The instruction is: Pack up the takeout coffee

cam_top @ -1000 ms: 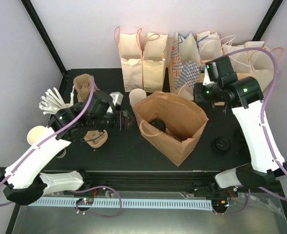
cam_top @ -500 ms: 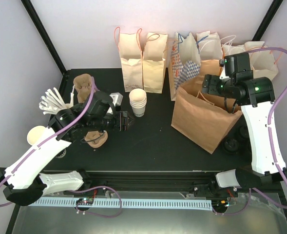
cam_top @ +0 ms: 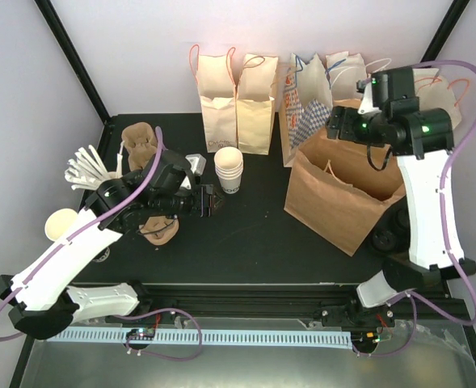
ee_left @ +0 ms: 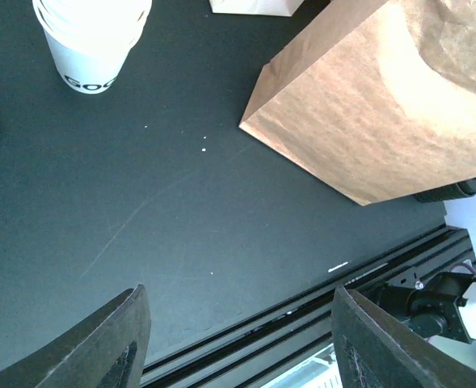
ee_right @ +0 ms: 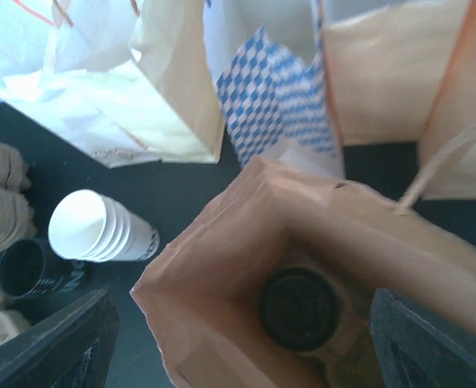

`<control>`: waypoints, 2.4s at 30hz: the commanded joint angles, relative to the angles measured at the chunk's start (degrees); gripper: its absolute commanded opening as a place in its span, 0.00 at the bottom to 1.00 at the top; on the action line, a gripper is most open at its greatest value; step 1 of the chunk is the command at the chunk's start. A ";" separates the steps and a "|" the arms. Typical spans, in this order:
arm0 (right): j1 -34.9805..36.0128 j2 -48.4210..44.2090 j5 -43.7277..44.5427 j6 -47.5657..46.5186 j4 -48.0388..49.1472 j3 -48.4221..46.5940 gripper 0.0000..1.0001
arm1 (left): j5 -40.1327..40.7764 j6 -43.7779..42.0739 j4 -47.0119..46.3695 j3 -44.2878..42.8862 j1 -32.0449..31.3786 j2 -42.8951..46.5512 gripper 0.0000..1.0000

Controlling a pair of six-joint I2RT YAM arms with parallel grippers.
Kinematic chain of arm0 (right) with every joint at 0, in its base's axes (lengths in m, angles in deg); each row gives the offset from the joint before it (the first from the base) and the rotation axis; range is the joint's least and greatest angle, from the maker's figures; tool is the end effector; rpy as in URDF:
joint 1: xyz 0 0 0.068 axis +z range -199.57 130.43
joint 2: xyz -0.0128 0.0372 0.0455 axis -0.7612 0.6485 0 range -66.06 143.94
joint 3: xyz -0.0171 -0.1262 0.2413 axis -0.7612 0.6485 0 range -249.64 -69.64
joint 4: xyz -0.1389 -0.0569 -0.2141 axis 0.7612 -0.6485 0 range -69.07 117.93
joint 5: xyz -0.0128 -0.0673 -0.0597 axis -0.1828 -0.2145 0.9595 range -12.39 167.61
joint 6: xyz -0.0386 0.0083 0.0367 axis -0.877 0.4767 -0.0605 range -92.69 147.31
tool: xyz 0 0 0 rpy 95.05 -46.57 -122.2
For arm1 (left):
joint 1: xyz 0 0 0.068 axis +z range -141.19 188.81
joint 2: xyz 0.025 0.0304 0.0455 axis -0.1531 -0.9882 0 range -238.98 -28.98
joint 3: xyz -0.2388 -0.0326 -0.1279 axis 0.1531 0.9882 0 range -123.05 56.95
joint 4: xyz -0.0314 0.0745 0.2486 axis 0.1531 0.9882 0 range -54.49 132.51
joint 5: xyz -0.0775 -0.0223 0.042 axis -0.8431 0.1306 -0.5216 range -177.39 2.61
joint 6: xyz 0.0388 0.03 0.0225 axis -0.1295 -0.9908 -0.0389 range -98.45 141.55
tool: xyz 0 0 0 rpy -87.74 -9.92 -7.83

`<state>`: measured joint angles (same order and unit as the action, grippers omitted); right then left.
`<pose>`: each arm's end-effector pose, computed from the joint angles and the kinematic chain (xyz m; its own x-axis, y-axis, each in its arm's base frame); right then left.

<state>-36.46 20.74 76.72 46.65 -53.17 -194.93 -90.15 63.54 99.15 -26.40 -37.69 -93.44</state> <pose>0.2339 0.0550 0.5025 -0.7010 0.1767 -0.6910 -0.0061 0.9673 0.2537 0.1340 -0.1436 0.4106 -0.8607 -0.0640 -0.5051 0.2316 0.8343 -0.5003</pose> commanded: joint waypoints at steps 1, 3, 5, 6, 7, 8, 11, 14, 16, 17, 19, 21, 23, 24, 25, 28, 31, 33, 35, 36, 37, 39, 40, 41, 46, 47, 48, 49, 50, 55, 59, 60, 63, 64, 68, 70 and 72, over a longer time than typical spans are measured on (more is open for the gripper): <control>1.17 3.89 -8.50 8.94 -0.90 1.03 0.88 | 1.07 -1.38 -0.10 -2.34 0.66 -0.56 0.64; 1.84 4.39 -8.14 14.71 0.81 3.29 0.91 | 1.16 -1.54 -0.05 -2.26 0.77 -0.35 0.64; 1.90 4.78 -7.90 20.39 2.38 5.99 0.91 | 1.16 -1.57 0.10 -2.07 0.82 -0.16 0.64; 1.99 5.21 -8.00 22.32 3.00 6.67 0.91 | 1.18 -1.50 0.23 -2.04 0.86 0.02 0.64; 2.10 5.80 -7.69 24.03 3.39 6.82 0.91 | 1.30 -1.47 0.32 -1.99 0.86 0.23 0.64; 2.32 6.37 -6.80 25.78 3.28 6.40 0.89 | 1.46 -1.48 0.42 -1.90 0.88 0.43 0.64; 2.56 8.30 -5.67 30.28 3.30 5.52 0.82 | 1.88 -1.48 0.52 -1.50 1.01 0.95 0.64; 2.84 10.62 -5.79 32.91 2.71 3.83 0.72 | 1.97 -1.48 0.49 -1.03 1.14 1.34 0.64; 3.28 12.11 -7.12 33.88 2.83 3.17 0.70 | 2.04 -1.48 0.37 -0.74 1.24 1.53 0.64; 3.52 12.68 -7.83 34.40 2.95 2.92 0.69 | 2.13 -1.48 0.28 -0.64 1.30 1.56 0.64; 4.16 13.88 -8.59 35.06 3.49 2.52 0.60 | 2.42 -1.61 0.26 -0.56 1.53 1.70 0.64; 4.66 14.74 -9.19 35.62 4.14 1.81 0.40 | 3.07 -1.84 0.49 -0.51 1.95 1.72 0.64; 5.24 15.41 -9.98 36.22 5.00 1.31 0.22 | 3.51 -2.15 0.69 -0.61 2.79 1.97 0.64; 5.34 15.72 -10.65 36.43 5.60 1.15 0.13 | 3.56 -2.41 0.78 -0.65 3.34 2.08 0.64; 5.47 16.02 -11.58 36.91 6.31 0.98 0.08 | 3.63 -2.71 0.88 -0.67 3.96 2.19 0.64; 5.89 17.40 -14.35 39.43 8.53 0.33 0.01 | 3.29 -3.81 1.13 -0.80 6.33 2.53 0.66; 6.26 18.54 -14.67 41.88 12.39 -1.30 0.01 | 2.46 -5.23 1.52 -0.97 9.02 2.66 0.66; 6.32 19.59 -15.52 43.24 15.65 -2.19 0.01 | 1.91 -6.10 1.75 -0.85 10.73 2.79 0.66; 6.36 21.12 -17.04 44.73 18.82 -3.25 0.02 | 1.44 -6.83 1.79 -0.59 12.38 2.99 0.66; 6.47 22.07 -17.81 45.34 20.31 -3.79 0.03 | 1.19 -7.12 1.78 -0.44 13.20 3.16 0.66; 6.72 22.97 -18.25 45.85 21.84 -4.59 0.06 | 0.87 -7.37 1.77 -0.23 14.20 3.27 0.67; 7.16 24.49 -18.74 46.45 23.69 -6.62 0.32 | 0.35 -7.89 1.55 0.29 15.84 3.35 0.68; 7.26 25.03 -19.09 46.45 24.35 -7.69 0.48 | 0.51 -8.20 1.68 0.39 16.79 3.37 0.71; 7.28 25.22 -19.30 46.06 24.81 -8.56 0.56 | 1.09 -8.46 1.92 0.37 17.24 3.26 0.76; 7.38 22.16 -15.84 40.82 21.42 -11.41 0.74 | 7.31 -8.63 7.39 -2.14 20.58 1.30 0.95; 7.38 20.92 -15.15 39.15 20.21 -11.03 0.75 | 7.83 -8.78 8.02 -2.43 21.37 1.07 0.96; 7.43 19.55 -14.68 37.43 19.24 -10.24 0.75 | 8.01 -8.97 8.35 -2.69 22.29 0.92 0.96; 7.52 17.44 -14.45 35.67 18.56 -9.06 0.75 | 8.04 -9.17 8.59 -2.89 23.09 0.83 0.96; 7.76 15.60 -14.46 33.51 18.36 -7.49 0.75 | 8.22 -9.12 8.98 -3.15 24.05 0.68 0.95; 14.20 6.21 -11.24 17.33 21.52 -0.59 0.70 | 15.38 -4.81 14.92 -9.41 26.04 0.69 0.92; 23.86 -2.47 -7.77 8.00 30.30 11.78 0.71 | 21.56 -2.88 15.81 -11.48 26.69 5.67 0.89; 25.66 -4.38 -8.01 7.08 32.71 15.34 0.71 | 23.07 -1.78 17.08 -11.19 27.12 6.79 0.89; 29.59 -8.38 -9.03 6.65 37.82 24.58 0.70 | 25.17 1.66 22.42 -9.15 29.34 8.23 0.89; 30.58 -9.26 -9.26 6.88 38.72 27.00 0.69 | 25.38 2.36 23.57 -8.05 30.07 8.54 0.90; 35.31 -11.34 -7.76 5.45 39.73 33.21 0.68 | 25.71 2.53 25.37 -4.32 35.30 9.05 0.93; 36.57 -11.88 -7.41 4.69 38.99 34.86 0.68 | 26.50 2.26 25.08 -4.44 39.10 9.18 0.93; 36.94 -12.29 -8.13 4.82 37.84 35.89 0.68 | 27.30 1.42 24.30 -5.34 42.90 8.73 0.93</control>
<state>-0.97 10.16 67.67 53.95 -16.95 -160.16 -66.13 64.66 121.73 -30.90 -0.47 -83.89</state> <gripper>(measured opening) 0.684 0.928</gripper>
